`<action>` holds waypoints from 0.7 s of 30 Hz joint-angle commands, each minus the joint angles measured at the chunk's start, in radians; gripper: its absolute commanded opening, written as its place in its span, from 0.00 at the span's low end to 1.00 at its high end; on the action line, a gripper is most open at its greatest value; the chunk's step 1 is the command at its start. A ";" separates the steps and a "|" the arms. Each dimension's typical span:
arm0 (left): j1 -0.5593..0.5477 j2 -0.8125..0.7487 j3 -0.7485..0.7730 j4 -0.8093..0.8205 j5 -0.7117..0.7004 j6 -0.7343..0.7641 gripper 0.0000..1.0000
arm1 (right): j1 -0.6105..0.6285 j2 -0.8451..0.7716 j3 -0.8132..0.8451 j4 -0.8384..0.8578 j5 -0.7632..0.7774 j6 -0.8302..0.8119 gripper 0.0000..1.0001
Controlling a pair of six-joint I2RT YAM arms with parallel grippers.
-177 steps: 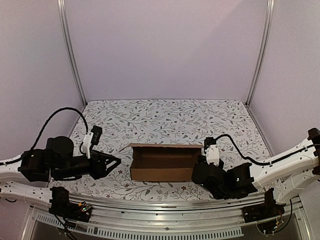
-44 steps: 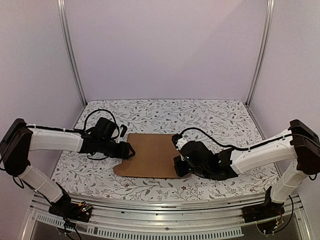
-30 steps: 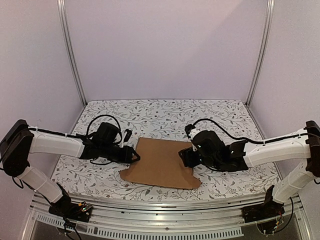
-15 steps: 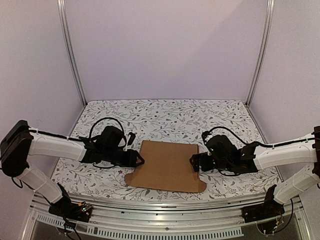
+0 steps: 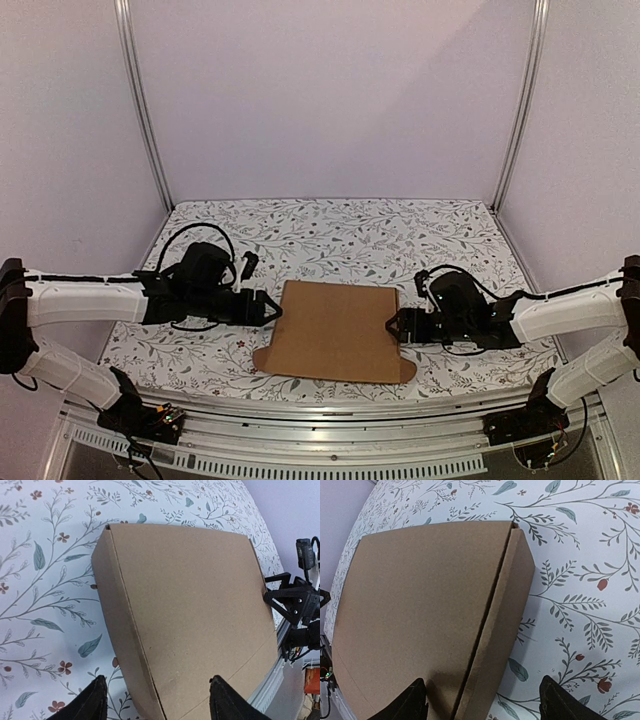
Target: Fold the paper box
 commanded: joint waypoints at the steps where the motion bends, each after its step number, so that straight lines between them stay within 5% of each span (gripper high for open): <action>1: 0.048 -0.023 -0.051 0.017 0.067 0.017 0.70 | -0.022 -0.002 -0.048 0.056 -0.062 0.051 0.70; 13: 0.072 0.072 -0.091 0.175 0.193 -0.006 0.72 | -0.063 -0.013 -0.109 0.161 -0.142 0.101 0.23; 21: 0.087 0.143 -0.097 0.258 0.251 -0.031 0.72 | -0.087 -0.044 -0.152 0.175 -0.156 0.112 0.04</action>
